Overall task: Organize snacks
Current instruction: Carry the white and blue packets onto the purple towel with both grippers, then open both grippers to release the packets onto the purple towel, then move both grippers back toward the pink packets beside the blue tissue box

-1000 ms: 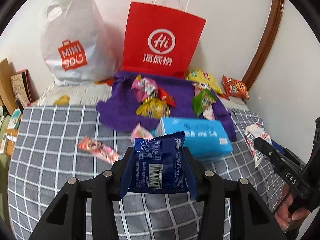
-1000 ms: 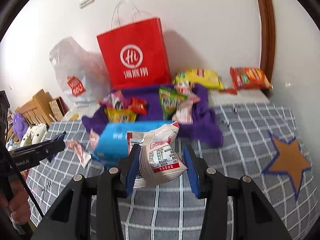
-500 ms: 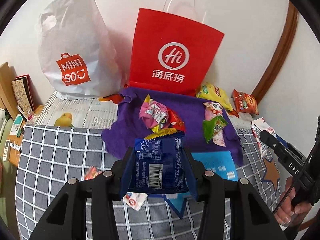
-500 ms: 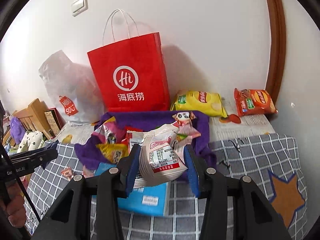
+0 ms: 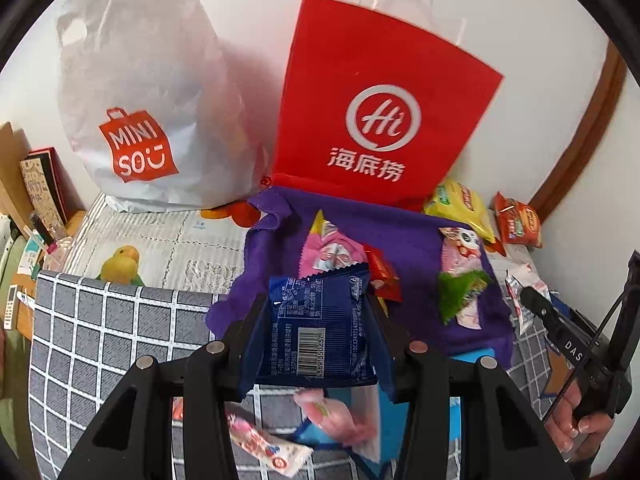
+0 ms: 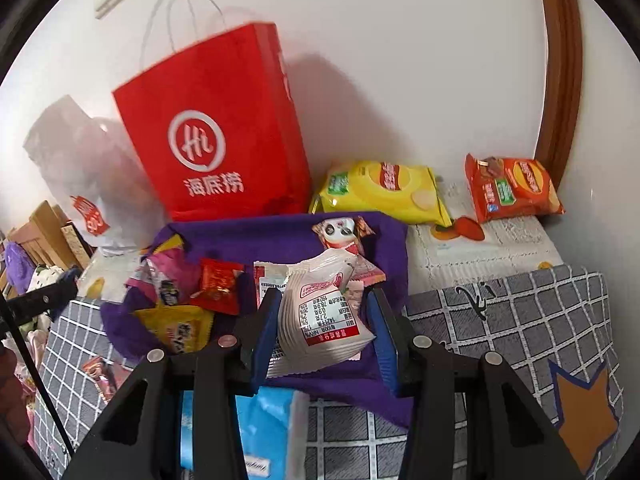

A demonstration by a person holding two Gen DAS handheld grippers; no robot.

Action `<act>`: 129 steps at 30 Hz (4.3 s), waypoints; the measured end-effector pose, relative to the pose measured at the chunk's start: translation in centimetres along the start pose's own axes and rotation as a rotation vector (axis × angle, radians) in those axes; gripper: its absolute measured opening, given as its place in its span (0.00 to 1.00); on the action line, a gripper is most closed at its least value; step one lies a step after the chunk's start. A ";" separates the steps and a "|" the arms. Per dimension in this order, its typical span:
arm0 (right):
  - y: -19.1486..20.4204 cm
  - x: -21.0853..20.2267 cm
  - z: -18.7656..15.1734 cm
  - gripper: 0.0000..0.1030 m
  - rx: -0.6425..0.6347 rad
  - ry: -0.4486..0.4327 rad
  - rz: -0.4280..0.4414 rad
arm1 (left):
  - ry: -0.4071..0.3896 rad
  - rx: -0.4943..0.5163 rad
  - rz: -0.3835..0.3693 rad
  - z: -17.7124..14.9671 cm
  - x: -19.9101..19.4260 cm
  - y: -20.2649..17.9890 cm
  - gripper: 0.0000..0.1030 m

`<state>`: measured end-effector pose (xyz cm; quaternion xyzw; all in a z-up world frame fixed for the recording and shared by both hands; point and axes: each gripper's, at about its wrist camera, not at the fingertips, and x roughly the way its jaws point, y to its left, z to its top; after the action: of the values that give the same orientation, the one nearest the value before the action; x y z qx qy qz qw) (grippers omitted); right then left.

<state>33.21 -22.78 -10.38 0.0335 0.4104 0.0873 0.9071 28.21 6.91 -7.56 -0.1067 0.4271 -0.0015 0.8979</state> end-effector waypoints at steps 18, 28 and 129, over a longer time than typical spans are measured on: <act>-0.2 6.6 0.2 0.42 -0.026 0.091 -0.044 | 0.090 -0.074 -0.009 0.9 7.8 1.5 0.43; 1.0 8.1 0.5 0.42 -0.062 0.106 -0.027 | 0.124 -0.080 -0.042 0.9 9.7 0.7 0.39; 7.4 -9.0 -14.4 0.05 -0.123 0.204 0.230 | 0.057 -0.050 0.068 -12.6 -5.8 6.4 0.79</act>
<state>15.57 -17.30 -12.29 0.0155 0.4877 0.2185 0.8451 14.27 11.32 -12.10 -0.1143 0.4556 0.0367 0.8820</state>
